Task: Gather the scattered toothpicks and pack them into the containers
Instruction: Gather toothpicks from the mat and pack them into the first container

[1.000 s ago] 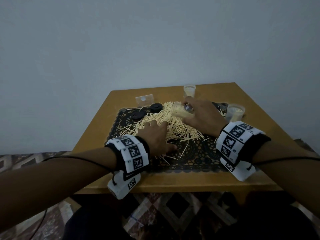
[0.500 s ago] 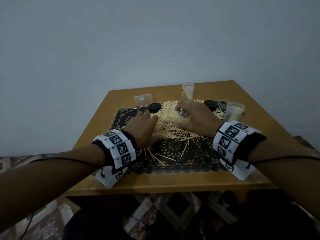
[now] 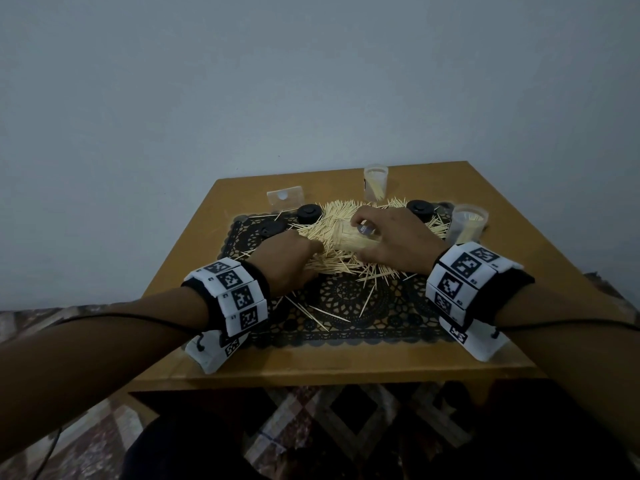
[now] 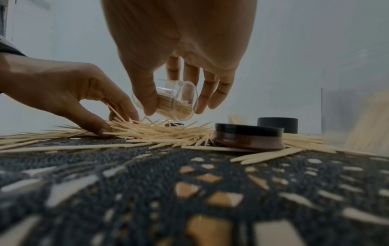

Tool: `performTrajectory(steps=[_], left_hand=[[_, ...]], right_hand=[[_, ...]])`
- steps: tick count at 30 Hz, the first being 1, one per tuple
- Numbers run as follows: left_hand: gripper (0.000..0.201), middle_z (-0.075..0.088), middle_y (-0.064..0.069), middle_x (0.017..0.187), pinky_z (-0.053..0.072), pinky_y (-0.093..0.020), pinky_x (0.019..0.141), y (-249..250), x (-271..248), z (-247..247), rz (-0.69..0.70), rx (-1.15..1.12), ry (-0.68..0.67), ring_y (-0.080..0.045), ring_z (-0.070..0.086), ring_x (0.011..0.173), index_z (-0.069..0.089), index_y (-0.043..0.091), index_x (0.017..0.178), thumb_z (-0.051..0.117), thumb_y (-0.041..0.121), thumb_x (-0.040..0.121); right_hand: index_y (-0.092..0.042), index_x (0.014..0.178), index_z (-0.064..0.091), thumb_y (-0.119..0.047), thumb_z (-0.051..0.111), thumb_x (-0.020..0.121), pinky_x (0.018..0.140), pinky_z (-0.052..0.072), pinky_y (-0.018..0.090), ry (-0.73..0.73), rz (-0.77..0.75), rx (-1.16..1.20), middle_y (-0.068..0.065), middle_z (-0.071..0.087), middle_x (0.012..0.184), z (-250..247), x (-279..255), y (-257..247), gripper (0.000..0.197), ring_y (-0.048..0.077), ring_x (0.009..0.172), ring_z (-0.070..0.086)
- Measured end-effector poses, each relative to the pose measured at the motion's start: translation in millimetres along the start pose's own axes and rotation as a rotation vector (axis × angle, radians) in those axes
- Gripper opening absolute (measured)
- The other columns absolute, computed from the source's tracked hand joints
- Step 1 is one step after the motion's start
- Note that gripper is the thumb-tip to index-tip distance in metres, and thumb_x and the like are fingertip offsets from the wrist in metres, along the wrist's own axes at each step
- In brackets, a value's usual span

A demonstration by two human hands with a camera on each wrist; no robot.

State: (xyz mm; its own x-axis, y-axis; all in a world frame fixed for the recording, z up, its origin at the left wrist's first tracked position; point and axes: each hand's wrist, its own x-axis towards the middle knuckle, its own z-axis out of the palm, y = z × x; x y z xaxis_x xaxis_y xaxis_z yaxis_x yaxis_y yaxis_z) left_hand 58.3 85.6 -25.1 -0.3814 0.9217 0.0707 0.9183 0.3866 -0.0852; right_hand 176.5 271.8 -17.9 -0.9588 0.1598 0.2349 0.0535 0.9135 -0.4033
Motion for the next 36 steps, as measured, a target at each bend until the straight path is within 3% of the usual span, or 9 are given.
performTrajectory(steps=[10,13,19,22,26,30,36], left_hand=[[0.016,0.06,-0.006,0.086,0.037,-0.031,0.063,0,3,-6,0.092,0.001,-0.018,-0.023,0.052,0.076,0.054,0.016,0.096,0.063,0.025,0.086],[0.014,0.06,-0.003,0.079,0.04,-0.032,0.062,-1,5,-9,0.104,-0.071,-0.02,-0.021,0.05,0.07,0.053,0.016,0.085,0.065,0.021,0.083],[0.024,0.049,0.012,0.063,0.029,-0.019,0.053,-11,13,-10,0.063,-0.259,0.024,-0.01,0.046,0.059,0.051,0.018,0.071,0.072,0.021,0.083],[0.023,0.053,0.014,0.066,0.033,-0.017,0.054,-16,14,-14,0.023,-0.342,0.045,0.001,0.048,0.06,0.054,0.018,0.072,0.075,0.021,0.082],[0.017,0.064,0.005,0.071,0.044,-0.019,0.06,-23,16,-24,-0.04,-0.462,0.078,-0.006,0.058,0.064,0.059,0.014,0.074,0.076,0.012,0.08],[0.016,0.062,0.009,0.065,0.043,-0.014,0.06,-31,16,-28,-0.086,-0.524,0.088,0.004,0.052,0.055,0.061,0.01,0.073,0.077,0.009,0.077],[0.018,0.061,0.009,0.065,0.041,-0.004,0.056,-26,18,-29,-0.097,-0.536,0.128,0.008,0.053,0.054,0.061,0.013,0.072,0.077,0.009,0.078]], right_hand=[[-0.015,0.114,0.06,-0.024,0.08,0.074,0.077,0.052,0.031,0.024,0.046,-0.014,0.007,0.068,0.11,-5,-1,0,0.046,0.019,0.091,0.061],[-0.015,0.115,0.06,-0.025,0.08,0.074,0.077,0.052,0.031,0.02,0.06,-0.015,0.007,0.068,0.11,-5,-2,0,0.046,0.021,0.092,0.062],[-0.014,0.116,0.06,-0.024,0.081,0.075,0.079,0.05,0.031,0.037,0.07,-0.004,0.007,0.067,0.111,-7,-2,0,0.047,0.02,0.097,0.061],[-0.014,0.115,0.06,-0.025,0.08,0.075,0.077,0.05,0.03,0.06,0.077,-0.009,0.008,0.068,0.11,-8,-2,1,0.046,0.02,0.095,0.061],[-0.015,0.113,0.06,-0.024,0.08,0.075,0.08,0.052,0.034,0.089,0.093,-0.028,0.008,0.068,0.107,-7,-2,3,0.043,0.024,0.094,0.063],[-0.018,0.111,0.06,-0.023,0.079,0.074,0.085,0.052,0.043,0.05,0.092,-0.091,0.009,0.068,0.108,-5,-2,4,0.042,0.028,0.099,0.061],[-0.016,0.116,0.062,-0.027,0.081,0.073,0.082,0.054,0.04,-0.016,0.03,-0.084,0.008,0.068,0.109,-5,-2,1,0.048,0.025,0.096,0.063]])
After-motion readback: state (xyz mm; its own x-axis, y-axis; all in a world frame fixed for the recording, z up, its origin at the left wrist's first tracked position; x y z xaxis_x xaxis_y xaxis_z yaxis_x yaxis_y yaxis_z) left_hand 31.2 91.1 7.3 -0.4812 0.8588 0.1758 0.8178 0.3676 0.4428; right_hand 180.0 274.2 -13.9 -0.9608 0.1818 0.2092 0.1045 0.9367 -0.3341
